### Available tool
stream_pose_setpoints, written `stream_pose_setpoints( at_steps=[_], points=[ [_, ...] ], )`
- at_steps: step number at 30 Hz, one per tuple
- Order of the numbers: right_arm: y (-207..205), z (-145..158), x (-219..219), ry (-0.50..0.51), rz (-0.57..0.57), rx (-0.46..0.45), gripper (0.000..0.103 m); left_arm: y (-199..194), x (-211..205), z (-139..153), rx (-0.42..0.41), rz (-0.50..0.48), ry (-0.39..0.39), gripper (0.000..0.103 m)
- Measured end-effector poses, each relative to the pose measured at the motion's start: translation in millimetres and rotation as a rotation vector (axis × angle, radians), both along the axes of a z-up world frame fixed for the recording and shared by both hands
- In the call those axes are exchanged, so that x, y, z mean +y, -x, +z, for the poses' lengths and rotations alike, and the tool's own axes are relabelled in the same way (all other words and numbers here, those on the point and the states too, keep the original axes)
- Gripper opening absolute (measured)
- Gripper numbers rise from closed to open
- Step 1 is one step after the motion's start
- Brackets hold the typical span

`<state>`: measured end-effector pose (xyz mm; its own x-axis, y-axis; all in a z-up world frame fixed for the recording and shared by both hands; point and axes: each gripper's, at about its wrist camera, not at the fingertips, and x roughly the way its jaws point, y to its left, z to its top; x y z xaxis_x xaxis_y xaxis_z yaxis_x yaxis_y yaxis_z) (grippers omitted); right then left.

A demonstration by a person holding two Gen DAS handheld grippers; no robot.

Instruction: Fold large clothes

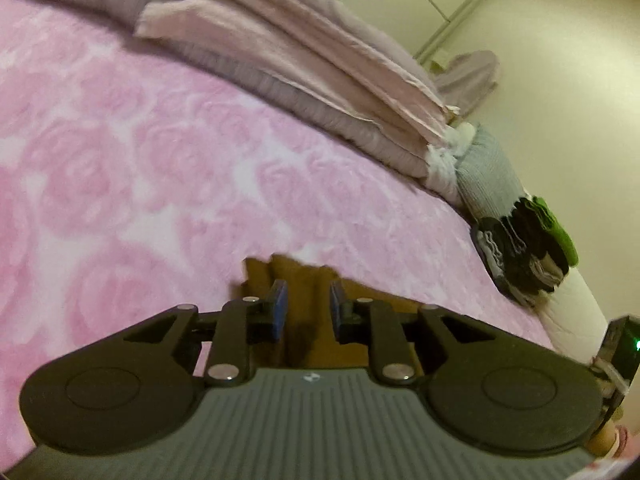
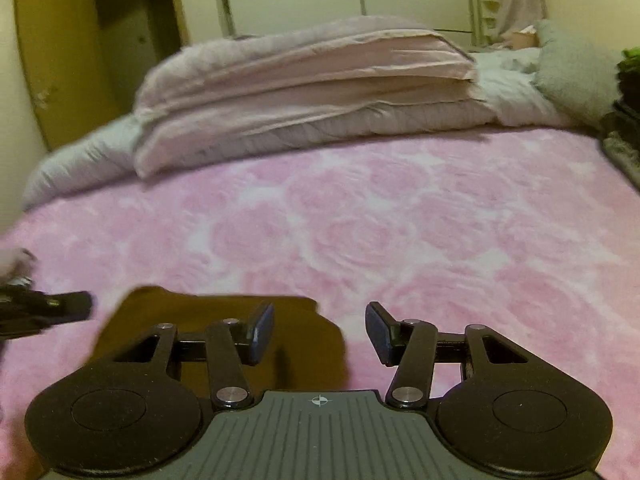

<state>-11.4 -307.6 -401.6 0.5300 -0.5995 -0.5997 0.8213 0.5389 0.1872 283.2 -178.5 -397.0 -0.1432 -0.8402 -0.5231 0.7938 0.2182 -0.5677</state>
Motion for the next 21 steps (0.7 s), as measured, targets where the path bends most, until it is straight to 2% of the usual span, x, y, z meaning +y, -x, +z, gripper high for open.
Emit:
stream_pose_setpoints(
  at_steps=[3,5,6,8,10,12,15,16,17,19,21],
  points=[
    [-14,-6,-3,0.015,0.083,-0.01,0.047,20,-24,-2,-0.092,-0.068,-0.012,0.017],
    [-26,-24,-9,-0.002,0.07,0.085,0.045,30,-41,-14,-0.165,-0.07,-0.066,0.018],
    [-27,-35,-13,-0.026,0.061,0.106,0.045,34,-47,-22,-0.195,-0.069,-0.091,0.021],
    [-14,-44,-16,-0.063,0.036,0.037,0.046,37,-47,-31,-0.219,-0.065,-0.091,0.023],
    [1,-34,-12,-0.098,0.005,-0.018,0.046,42,-35,-24,-0.26,-0.05,-0.074,0.023],
    [16,-18,7,-0.073,-0.002,-0.02,0.045,47,-17,-12,-0.31,-0.019,-0.064,0.02],
    [38,5,52,-0.025,0.062,-0.049,0.043,53,25,10,-0.324,0.012,-0.035,0.018],
    [44,10,68,-0.021,0.089,-0.055,0.036,57,43,17,-0.308,0.003,-0.016,0.018],
    [49,13,86,-0.017,0.123,-0.063,0.025,63,61,23,-0.291,-0.001,0.002,0.018],
    [54,11,122,0.0,0.184,-0.057,0.011,81,95,29,-0.272,-0.022,0.023,0.018],
    [54,3,147,0.015,0.221,-0.036,0.008,102,119,25,-0.276,-0.051,0.018,0.018]
  ],
)
